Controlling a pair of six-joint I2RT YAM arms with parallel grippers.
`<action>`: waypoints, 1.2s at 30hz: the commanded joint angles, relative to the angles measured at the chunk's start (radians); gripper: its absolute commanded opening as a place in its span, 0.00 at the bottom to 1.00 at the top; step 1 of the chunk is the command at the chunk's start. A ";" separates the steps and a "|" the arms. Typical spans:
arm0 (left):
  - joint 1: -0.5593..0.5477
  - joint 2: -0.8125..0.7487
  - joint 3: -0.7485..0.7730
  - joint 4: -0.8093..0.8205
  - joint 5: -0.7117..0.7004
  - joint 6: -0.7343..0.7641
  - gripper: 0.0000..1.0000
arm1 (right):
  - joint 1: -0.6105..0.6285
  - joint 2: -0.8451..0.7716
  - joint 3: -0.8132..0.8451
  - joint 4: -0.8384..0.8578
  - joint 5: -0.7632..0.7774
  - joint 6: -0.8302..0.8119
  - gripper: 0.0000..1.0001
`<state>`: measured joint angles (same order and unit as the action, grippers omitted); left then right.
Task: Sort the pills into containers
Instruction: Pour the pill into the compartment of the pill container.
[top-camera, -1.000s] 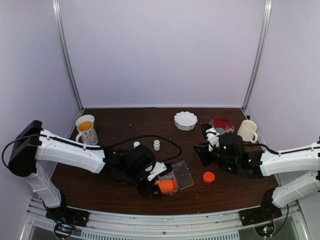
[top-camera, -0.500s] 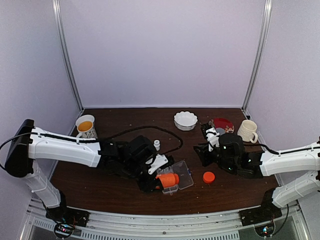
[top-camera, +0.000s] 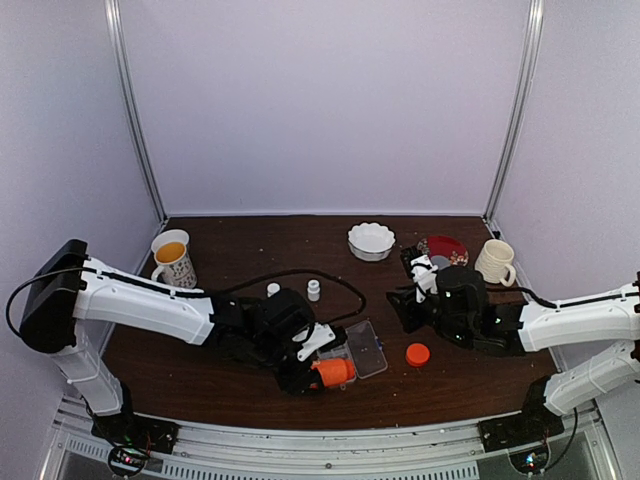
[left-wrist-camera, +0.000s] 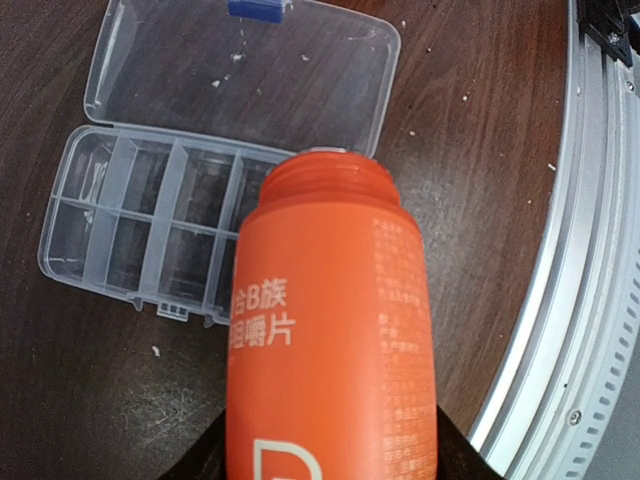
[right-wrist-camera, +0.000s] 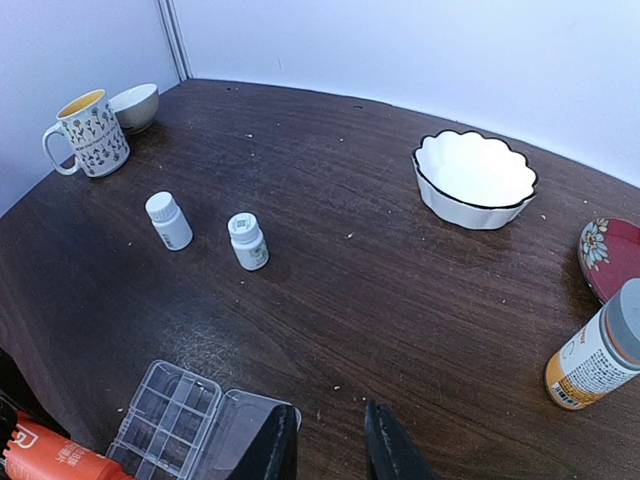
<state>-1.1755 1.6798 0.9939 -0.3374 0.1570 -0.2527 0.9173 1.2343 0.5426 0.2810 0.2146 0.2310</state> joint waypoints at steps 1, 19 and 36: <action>-0.007 -0.020 0.024 -0.026 -0.006 -0.001 0.00 | -0.006 0.006 0.030 -0.004 0.018 -0.008 0.24; -0.010 0.026 -0.024 0.017 -0.001 -0.007 0.00 | -0.006 0.015 0.036 -0.010 0.015 -0.010 0.24; -0.011 -0.079 0.136 -0.189 -0.028 0.021 0.00 | -0.006 0.019 0.040 -0.016 0.018 -0.012 0.24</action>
<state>-1.1801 1.6360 1.0916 -0.4911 0.1318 -0.2455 0.9173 1.2434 0.5529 0.2798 0.2146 0.2306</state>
